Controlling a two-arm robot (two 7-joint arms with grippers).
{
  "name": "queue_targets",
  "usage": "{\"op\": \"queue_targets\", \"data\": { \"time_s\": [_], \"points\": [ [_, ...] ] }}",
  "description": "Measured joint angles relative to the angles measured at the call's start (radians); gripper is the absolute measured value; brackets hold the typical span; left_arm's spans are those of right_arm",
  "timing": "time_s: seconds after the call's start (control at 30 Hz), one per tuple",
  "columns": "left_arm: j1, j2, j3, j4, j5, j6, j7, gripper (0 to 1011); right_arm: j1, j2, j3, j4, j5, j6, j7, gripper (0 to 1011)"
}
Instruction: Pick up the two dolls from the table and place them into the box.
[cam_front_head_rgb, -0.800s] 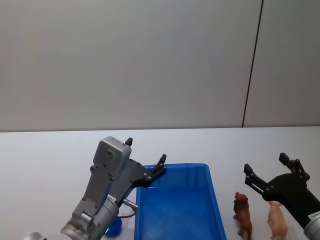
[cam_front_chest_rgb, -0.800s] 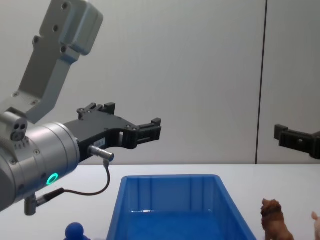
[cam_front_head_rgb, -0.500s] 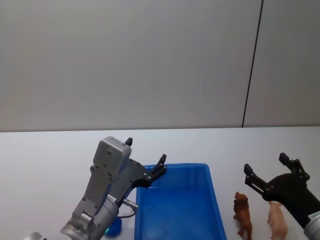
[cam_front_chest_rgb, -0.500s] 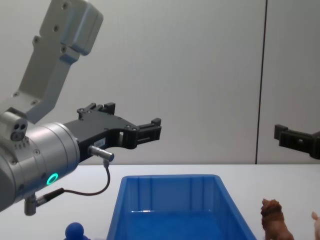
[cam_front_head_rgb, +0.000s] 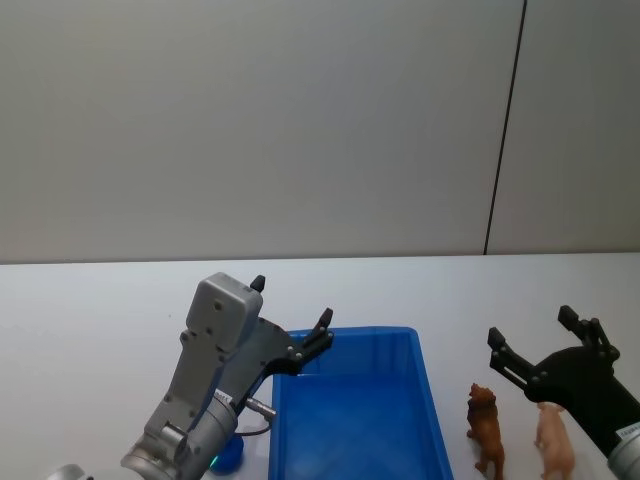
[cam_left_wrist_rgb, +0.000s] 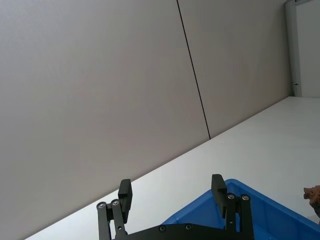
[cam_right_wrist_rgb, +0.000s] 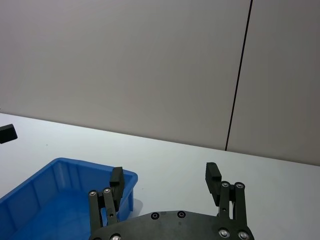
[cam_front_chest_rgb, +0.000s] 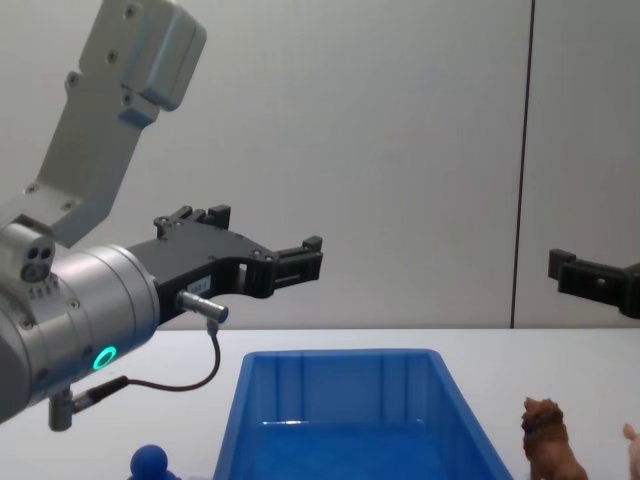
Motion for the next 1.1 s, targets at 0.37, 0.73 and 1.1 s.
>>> {"op": "queue_targets", "data": {
  "time_s": [0.37, 0.73, 1.1],
  "points": [
    [0.000, 0.000, 0.000, 0.000, 0.000, 0.000, 0.000, 1001, 0.000, 0.000, 0.000, 0.000, 0.000, 0.000, 0.000, 1001],
    [0.000, 0.000, 0.000, 0.000, 0.000, 0.000, 0.000, 1001, -0.020, 0.023, 0.018, -0.028, 0.015, 0.031, -0.018, 1001],
    [0.000, 0.000, 0.000, 0.000, 0.000, 0.000, 0.000, 1001, -0.062, 0.056, 0.043, -0.080, 0.034, 0.148, -0.094, 1001]
  ]
}}
